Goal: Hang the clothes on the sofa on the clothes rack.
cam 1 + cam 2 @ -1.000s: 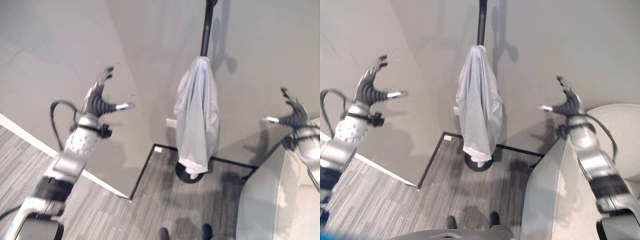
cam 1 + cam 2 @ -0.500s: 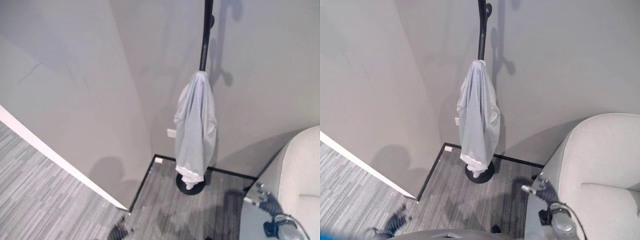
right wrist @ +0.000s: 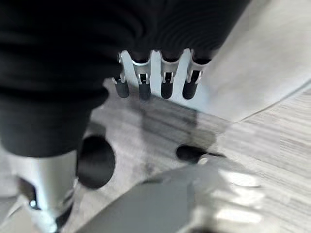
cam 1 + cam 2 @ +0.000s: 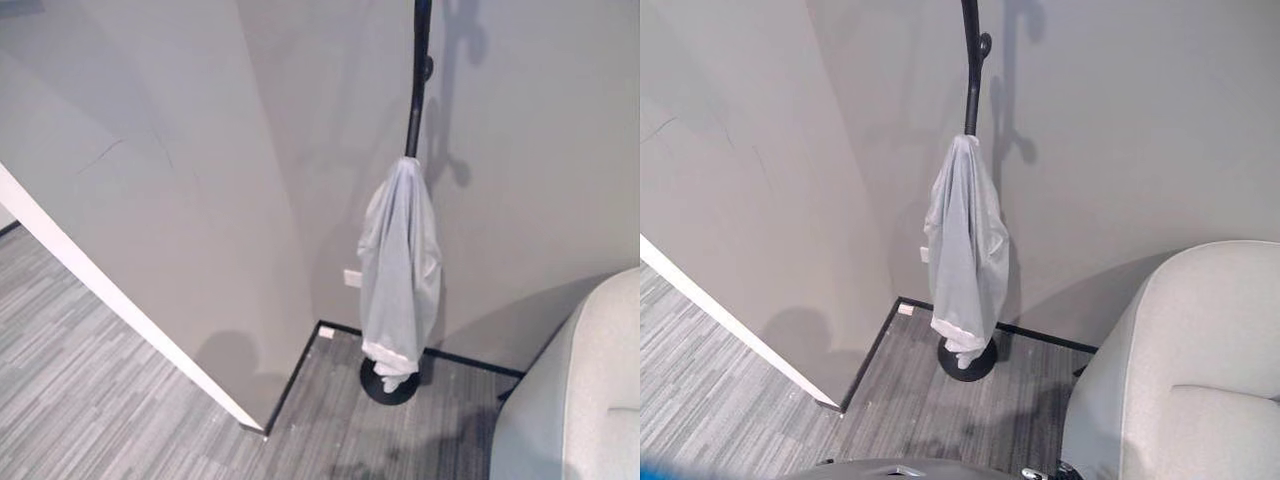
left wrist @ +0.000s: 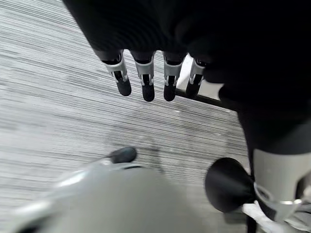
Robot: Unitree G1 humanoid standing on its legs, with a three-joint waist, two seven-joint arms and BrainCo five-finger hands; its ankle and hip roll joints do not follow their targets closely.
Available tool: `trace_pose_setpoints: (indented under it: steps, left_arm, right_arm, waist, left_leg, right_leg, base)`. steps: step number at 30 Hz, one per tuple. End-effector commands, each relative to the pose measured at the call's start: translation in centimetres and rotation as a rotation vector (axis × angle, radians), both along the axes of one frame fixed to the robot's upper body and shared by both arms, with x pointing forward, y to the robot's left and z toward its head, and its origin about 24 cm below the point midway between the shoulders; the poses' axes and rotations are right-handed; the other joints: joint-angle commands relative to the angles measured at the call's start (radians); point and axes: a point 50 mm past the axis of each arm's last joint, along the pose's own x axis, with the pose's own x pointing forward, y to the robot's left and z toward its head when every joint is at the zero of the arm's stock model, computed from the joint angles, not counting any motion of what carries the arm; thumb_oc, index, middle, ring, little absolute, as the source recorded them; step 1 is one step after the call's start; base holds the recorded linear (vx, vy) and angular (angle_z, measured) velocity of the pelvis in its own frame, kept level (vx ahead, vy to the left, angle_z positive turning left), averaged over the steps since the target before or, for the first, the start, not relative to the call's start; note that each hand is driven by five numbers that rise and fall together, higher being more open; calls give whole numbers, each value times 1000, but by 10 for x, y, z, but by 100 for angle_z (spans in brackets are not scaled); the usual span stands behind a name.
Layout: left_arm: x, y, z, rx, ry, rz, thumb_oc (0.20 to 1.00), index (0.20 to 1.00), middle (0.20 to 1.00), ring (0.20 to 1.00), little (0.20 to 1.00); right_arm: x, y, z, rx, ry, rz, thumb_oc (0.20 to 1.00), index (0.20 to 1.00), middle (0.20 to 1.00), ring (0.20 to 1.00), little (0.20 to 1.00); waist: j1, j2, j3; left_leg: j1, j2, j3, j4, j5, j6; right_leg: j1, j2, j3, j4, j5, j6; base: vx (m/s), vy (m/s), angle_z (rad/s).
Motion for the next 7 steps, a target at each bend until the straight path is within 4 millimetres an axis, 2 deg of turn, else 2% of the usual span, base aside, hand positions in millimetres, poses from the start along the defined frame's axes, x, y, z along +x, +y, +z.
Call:
trace_pose_setpoints:
  steps: [1,7]
  left_arm:
    - [29,13,8,26,-83,25,1000,1000,1000,1000,1000]
    - [25,12,7,5,-68,29,1000,1000,1000,1000,1000]
  right_arm:
    - [31,1,3,6,-81,-56,1000,1000,1000,1000,1000]
    - [32,0,3,9,-80,-58,1000,1000,1000,1000,1000]
  waist:
    - [6,-37,28]
    - [0,-31,25]
  left_leg:
    - [84,31,14,12,-82,-37]
    - [89,32,17,12,-82,-38]
  right_leg:
    - [4,-109,-46,28,3,100]
    - [7,-108,-43,28,1,98]
  base:
    - [0,0,0]
    - [0,0,0]
